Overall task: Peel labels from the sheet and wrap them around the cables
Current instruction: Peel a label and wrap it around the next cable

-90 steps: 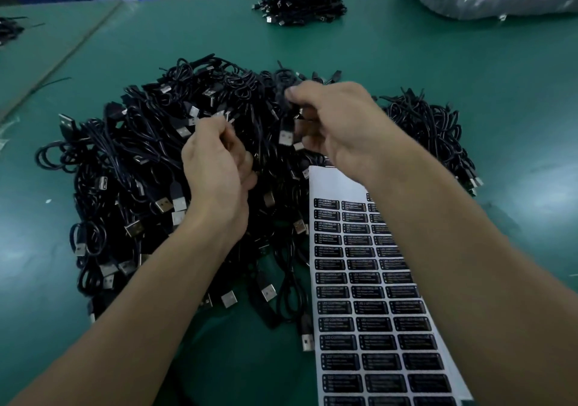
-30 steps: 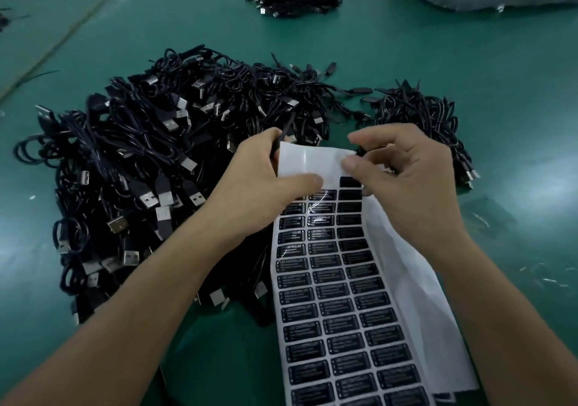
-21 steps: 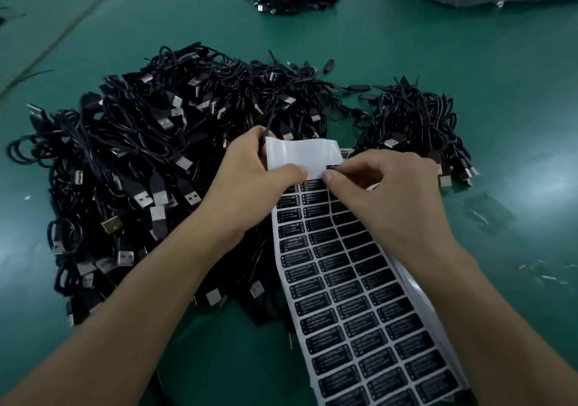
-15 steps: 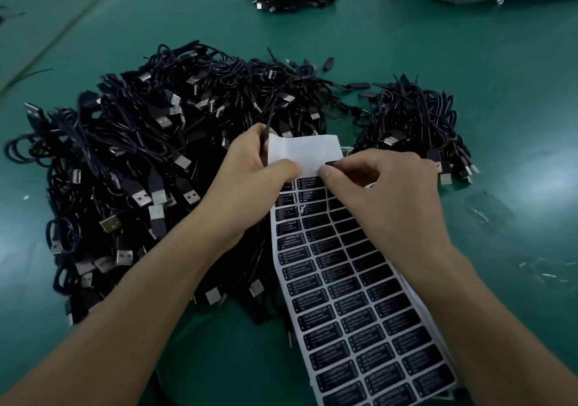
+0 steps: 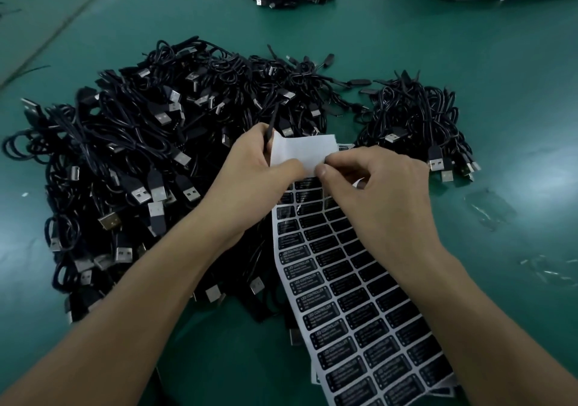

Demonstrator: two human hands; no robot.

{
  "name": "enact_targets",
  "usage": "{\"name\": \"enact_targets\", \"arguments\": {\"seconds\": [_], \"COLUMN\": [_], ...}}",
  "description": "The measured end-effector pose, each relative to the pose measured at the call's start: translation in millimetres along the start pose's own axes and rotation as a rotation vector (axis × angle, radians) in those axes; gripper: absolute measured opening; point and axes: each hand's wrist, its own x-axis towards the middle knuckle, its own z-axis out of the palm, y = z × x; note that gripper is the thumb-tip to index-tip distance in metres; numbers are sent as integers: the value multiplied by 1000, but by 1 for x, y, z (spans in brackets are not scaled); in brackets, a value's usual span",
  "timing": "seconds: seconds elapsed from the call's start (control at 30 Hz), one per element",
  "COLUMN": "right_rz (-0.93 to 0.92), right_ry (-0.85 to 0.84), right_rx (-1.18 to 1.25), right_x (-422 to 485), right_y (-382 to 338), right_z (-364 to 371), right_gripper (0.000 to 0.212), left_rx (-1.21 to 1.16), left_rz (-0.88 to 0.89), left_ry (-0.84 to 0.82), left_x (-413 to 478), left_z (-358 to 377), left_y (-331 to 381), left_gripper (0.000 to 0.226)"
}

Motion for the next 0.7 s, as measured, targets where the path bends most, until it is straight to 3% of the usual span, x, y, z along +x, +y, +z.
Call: {"name": "enact_targets", "arguments": {"seconds": [0.13,0.23,0.7], "right_rz": [-18,-10,-13], "right_ry": [-16,7,37], "right_rx": [7,-7,-88], "right_x": [2,2,-2], "right_y": [0,1,-3], "right_z": [-2,-3,0], "right_gripper": [7,2,17], "left_rx": [28,-25,-122], "left_rz": [2,20,46], "left_ry": [2,31,-39], "left_x": [1,1,1], "left_z": [0,0,-1], "left_y": [-3,-4,-5], "left_gripper": [41,40,39]}}
